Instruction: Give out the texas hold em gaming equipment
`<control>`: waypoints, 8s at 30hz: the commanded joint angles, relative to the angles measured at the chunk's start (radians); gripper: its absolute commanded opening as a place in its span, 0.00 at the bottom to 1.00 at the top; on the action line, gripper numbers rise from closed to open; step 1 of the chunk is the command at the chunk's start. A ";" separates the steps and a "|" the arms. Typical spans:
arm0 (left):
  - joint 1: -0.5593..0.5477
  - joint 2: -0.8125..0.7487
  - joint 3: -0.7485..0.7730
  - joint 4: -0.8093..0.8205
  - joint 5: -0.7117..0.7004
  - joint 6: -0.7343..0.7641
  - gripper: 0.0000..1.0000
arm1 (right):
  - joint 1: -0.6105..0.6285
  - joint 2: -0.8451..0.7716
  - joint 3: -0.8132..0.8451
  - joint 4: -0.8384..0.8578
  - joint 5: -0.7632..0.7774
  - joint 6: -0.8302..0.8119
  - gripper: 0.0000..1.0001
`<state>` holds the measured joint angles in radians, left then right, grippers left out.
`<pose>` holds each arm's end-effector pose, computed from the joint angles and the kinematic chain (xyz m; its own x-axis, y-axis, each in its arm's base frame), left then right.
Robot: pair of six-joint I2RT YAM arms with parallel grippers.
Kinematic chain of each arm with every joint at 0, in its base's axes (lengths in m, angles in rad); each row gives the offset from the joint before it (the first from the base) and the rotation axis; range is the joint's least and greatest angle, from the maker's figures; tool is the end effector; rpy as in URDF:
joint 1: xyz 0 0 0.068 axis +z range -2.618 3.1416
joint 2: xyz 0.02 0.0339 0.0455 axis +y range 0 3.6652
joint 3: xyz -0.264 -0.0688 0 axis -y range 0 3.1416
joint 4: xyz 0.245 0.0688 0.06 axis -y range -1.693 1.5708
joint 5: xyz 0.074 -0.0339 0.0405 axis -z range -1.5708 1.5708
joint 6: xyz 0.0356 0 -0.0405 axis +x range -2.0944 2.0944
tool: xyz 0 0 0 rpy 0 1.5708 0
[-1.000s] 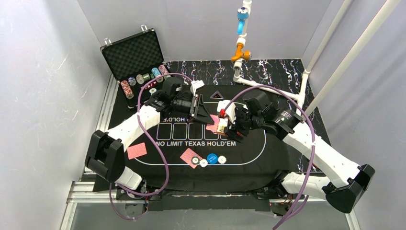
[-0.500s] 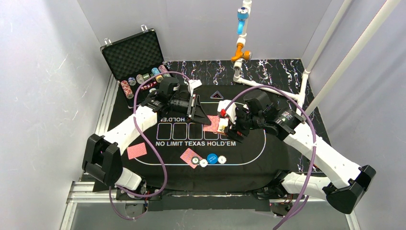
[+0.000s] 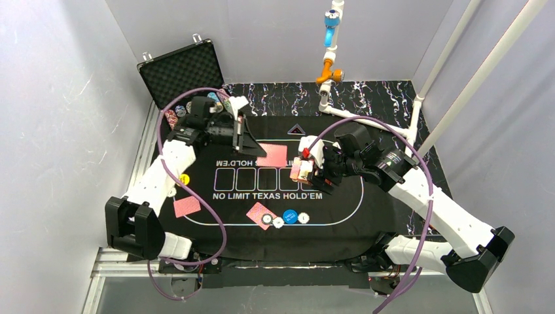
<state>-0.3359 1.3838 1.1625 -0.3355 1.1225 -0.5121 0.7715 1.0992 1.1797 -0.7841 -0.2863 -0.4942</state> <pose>0.2718 -0.1289 0.3304 -0.8589 0.0749 -0.5067 0.5097 0.2222 -0.8312 0.1521 0.1619 0.3582 -0.0178 -0.6521 -0.7579 -0.9447 0.2593 -0.2008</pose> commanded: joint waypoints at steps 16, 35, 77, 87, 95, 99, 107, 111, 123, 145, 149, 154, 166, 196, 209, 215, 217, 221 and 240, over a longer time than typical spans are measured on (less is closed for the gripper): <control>0.071 0.474 0.395 -0.220 -0.322 0.148 0.00 | -0.032 0.022 0.136 0.019 0.034 0.005 0.01; -0.177 0.906 0.641 -0.004 -0.531 -0.002 0.00 | -0.129 0.044 0.155 -0.027 0.010 0.000 0.01; -0.322 1.094 0.908 0.032 -0.629 -0.021 0.40 | -0.175 -0.004 0.160 -0.118 0.011 -0.008 0.01; -0.321 0.873 0.706 -0.008 -0.675 -0.005 0.71 | -0.175 -0.067 0.104 -0.113 -0.021 0.017 0.01; -0.268 0.577 0.346 0.065 -0.628 -0.065 0.72 | -0.175 -0.099 0.060 -0.118 -0.045 0.004 0.01; -0.158 0.371 0.201 0.104 -0.434 -0.058 0.74 | -0.175 -0.097 0.028 -0.089 -0.070 0.003 0.01; -0.059 0.139 0.171 -0.011 -0.017 0.008 0.79 | -0.173 -0.052 0.003 0.012 -0.119 -0.008 0.01; -0.112 0.105 0.191 0.014 0.006 -0.043 0.82 | -0.168 -0.034 -0.005 0.072 -0.159 -0.010 0.01; -0.248 0.119 0.211 -0.104 -0.105 0.064 0.75 | -0.142 -0.035 -0.005 0.159 -0.212 0.011 0.01; -0.153 0.055 0.158 -0.044 -0.024 -0.003 0.59 | -0.109 -0.021 -0.002 0.134 -0.210 -0.023 0.01; -0.172 0.085 0.171 -0.028 -0.056 -0.030 0.66 | -0.102 -0.009 0.004 0.147 -0.203 -0.009 0.01; -0.225 0.120 0.182 -0.025 -0.112 -0.029 0.62 | -0.091 -0.003 0.014 0.160 -0.199 0.002 0.01; -0.146 0.099 0.137 -0.088 -0.039 -0.029 0.25 | -0.087 -0.038 -0.012 0.172 -0.199 0.028 0.01; 0.195 0.112 0.048 -0.770 -0.200 0.795 0.00 | -0.088 -0.045 0.004 0.083 -0.158 0.024 0.01; 0.082 0.218 -0.074 -0.585 -0.501 0.869 0.00 | -0.088 -0.026 0.037 0.043 -0.138 0.009 0.01; -0.013 0.257 -0.104 -0.517 -0.569 0.816 0.00 | -0.089 -0.028 0.029 0.040 -0.131 0.005 0.01; -0.036 0.282 -0.101 -0.502 -0.582 0.794 0.00 | -0.087 -0.028 0.029 0.040 -0.129 0.005 0.01; -0.093 0.316 -0.104 -0.480 -0.613 0.773 0.00 | -0.088 -0.028 0.033 0.039 -0.121 0.003 0.01; -0.215 0.374 -0.102 -0.429 -0.650 0.672 0.00 | -0.088 -0.019 0.038 0.043 -0.115 -0.009 0.01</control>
<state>-0.5289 1.7485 1.0611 -0.7544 0.5003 0.1768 0.6765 1.0863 1.1580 -0.7643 -0.3943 -0.4877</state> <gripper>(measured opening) 0.009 0.731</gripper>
